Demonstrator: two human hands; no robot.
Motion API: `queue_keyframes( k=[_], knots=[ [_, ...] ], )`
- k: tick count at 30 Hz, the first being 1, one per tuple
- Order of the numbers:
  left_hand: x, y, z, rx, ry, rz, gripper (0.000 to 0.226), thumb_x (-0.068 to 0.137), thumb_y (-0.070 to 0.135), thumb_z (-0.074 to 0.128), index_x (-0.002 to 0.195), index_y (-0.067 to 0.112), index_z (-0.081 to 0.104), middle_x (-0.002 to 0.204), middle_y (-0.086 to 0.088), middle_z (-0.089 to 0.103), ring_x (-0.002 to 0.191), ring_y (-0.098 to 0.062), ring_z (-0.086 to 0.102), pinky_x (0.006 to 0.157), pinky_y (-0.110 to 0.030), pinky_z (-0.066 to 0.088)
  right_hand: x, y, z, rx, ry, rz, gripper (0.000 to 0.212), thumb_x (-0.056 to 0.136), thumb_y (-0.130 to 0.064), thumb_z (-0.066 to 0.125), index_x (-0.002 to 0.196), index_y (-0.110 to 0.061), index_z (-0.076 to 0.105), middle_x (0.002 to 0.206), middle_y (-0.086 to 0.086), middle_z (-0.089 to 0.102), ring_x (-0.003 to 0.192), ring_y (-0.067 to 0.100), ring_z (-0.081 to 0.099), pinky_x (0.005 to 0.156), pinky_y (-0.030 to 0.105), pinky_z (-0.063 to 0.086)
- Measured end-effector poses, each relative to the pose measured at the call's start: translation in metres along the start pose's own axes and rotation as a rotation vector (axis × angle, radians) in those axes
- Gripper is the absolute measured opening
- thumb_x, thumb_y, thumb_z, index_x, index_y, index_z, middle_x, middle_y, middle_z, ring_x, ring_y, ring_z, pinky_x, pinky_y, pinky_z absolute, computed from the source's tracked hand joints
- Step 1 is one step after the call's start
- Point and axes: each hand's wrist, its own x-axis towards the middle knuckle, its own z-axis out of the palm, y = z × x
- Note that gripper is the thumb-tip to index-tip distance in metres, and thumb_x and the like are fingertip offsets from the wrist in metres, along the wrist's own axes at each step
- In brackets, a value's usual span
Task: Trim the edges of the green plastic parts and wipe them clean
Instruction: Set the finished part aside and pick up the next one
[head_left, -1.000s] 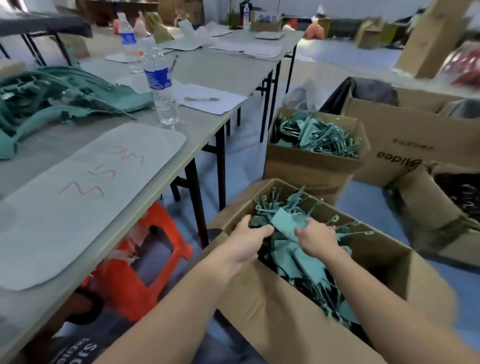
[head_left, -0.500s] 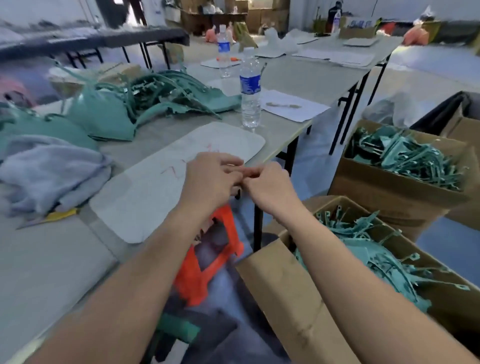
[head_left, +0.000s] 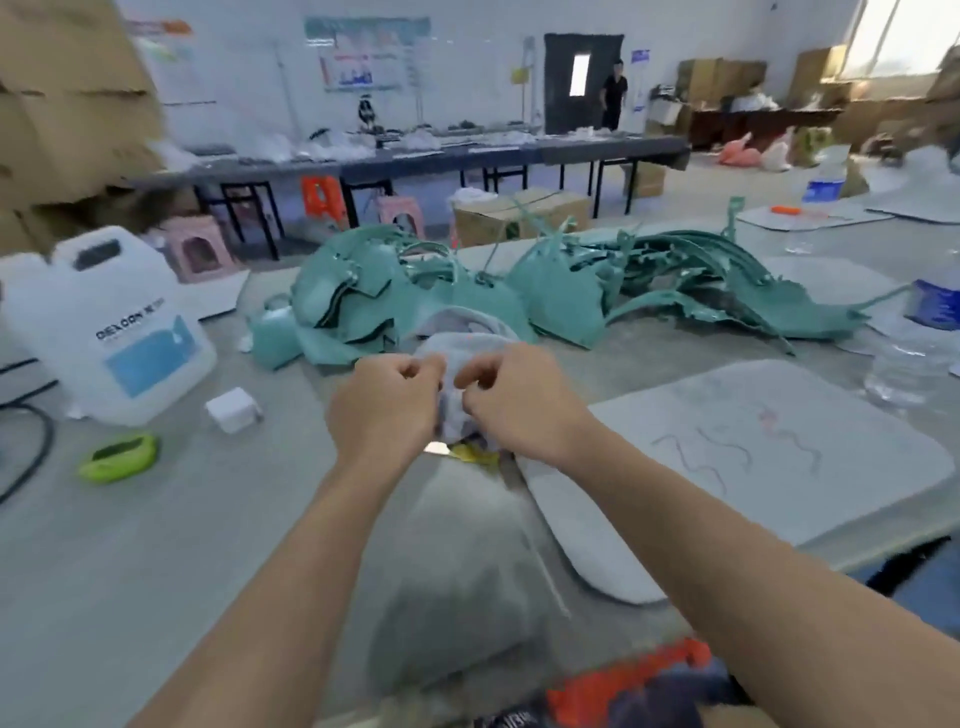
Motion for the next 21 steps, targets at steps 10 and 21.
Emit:
queue_keyframes(
  k=[10,21],
  knots=[
    [0.061,-0.108,0.001,0.049,0.057,-0.115,0.043,0.084,0.020,0.063,0.126,0.031,0.064,0.129,0.001,0.061,0.113,-0.025,0.059,0.094,-0.034,0.044,0.131,0.016,0.079,-0.332,0.034,-0.112,0.060,0.088,-0.039,0.062,0.138,-0.010,0.047,0.141,0.012,0.046,0.131,0.033,0.038,0.106,0.041,0.034],
    [0.079,-0.133,0.043,0.181,-0.229,-0.069,0.068,0.088,0.036,0.065,0.150,0.030,0.039,0.145,0.004,0.049,0.126,-0.020,0.050,0.108,-0.035,0.042,0.201,0.012,0.122,-0.757,0.054,-0.265,0.026,0.083,-0.027,0.056,0.109,-0.019,0.053,0.104,0.004,0.065,0.098,0.028,0.058,0.093,0.041,0.033]
  ],
)
